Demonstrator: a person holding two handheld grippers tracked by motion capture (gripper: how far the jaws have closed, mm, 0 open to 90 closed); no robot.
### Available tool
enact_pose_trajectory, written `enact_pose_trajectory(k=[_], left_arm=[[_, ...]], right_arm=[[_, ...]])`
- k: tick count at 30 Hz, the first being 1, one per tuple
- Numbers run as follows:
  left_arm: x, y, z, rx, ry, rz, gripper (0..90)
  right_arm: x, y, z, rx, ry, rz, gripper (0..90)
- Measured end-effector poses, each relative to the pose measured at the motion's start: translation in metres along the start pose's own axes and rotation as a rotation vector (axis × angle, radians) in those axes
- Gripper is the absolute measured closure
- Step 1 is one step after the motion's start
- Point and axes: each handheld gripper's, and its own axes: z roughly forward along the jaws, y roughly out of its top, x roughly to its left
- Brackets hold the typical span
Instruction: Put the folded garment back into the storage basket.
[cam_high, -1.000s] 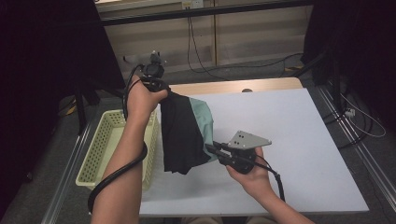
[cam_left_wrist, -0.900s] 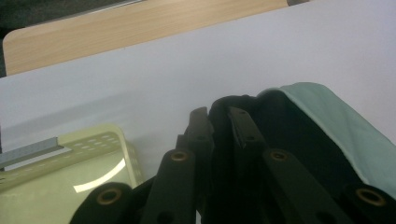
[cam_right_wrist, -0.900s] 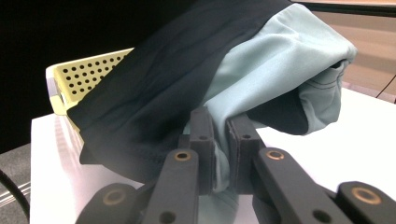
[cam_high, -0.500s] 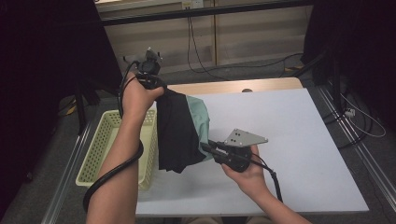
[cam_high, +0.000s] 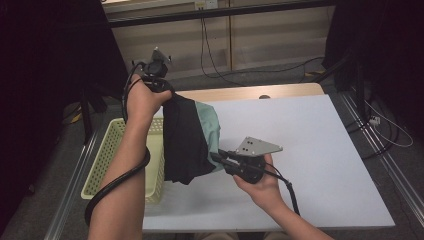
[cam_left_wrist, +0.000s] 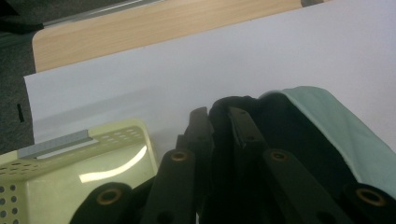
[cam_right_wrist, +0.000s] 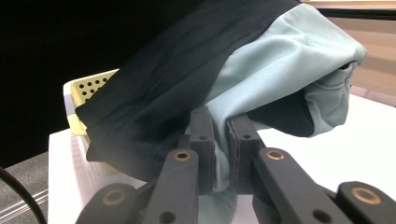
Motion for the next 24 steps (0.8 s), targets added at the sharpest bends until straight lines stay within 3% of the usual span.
enact_pose_trajectory(k=[13, 24], left_arm=[[0.003, 0.006, -0.009, 0.043, 0.03, 0.003, 80.8], [0.009, 0.005, -0.018, 0.024, 0.027, 0.003, 80.8]], right_arm=[[0.005, 0.006, 0.005, -0.013, 0.005, -0.005, 83.1], [0.009, 0.01, 0.009, -0.02, 0.018, -0.001, 83.1]])
